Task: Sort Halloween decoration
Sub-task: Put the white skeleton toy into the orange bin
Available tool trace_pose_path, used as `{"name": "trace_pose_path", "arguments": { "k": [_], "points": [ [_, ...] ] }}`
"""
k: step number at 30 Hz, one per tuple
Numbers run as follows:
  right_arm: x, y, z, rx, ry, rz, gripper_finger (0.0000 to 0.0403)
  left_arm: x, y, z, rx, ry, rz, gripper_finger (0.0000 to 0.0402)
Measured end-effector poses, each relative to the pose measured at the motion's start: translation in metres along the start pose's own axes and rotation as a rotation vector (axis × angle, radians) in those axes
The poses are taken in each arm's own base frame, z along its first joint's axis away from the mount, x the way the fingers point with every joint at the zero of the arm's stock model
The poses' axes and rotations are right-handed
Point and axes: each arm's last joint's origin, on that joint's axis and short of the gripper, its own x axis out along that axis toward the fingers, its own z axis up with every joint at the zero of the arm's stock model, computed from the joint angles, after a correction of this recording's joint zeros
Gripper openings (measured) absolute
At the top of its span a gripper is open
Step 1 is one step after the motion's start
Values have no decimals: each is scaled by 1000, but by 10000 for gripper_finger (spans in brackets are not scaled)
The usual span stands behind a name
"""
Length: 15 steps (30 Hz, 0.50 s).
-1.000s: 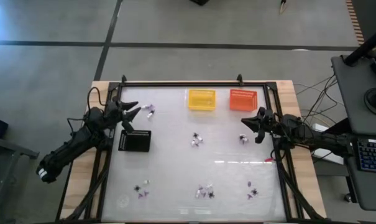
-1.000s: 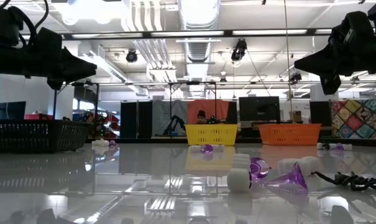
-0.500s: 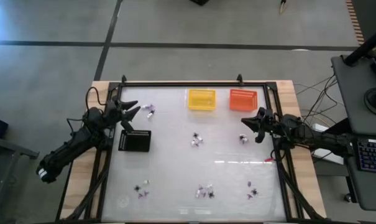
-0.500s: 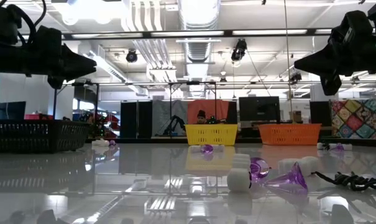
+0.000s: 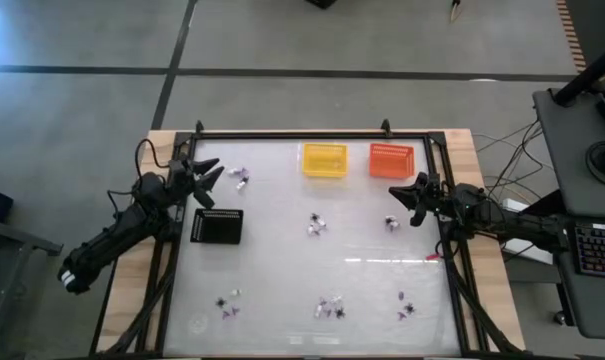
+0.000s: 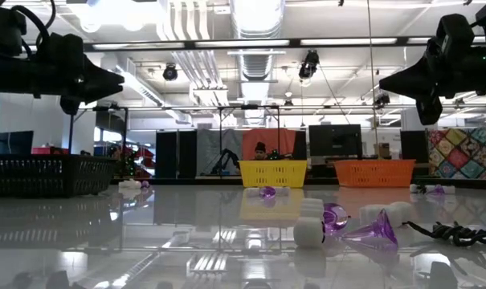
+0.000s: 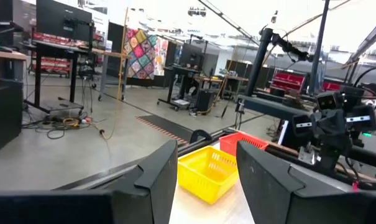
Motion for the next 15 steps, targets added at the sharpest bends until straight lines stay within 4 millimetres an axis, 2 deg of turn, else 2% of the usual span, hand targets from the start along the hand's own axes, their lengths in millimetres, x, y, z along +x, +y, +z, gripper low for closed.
{"name": "trace_pose_path", "arguments": {
  "k": [4, 8, 15],
  "points": [
    [0, 0, 0, 1, 0, 0, 13, 0, 0, 2, -4, -26, 25, 148],
    [0, 0, 0, 1, 0, 0, 13, 1, 2, 2, -99, -33, 81, 148],
    [0, 1, 1, 110, -12, 7, 13, 2, 0, 5, -229, -49, 6, 148]
  ]
}}
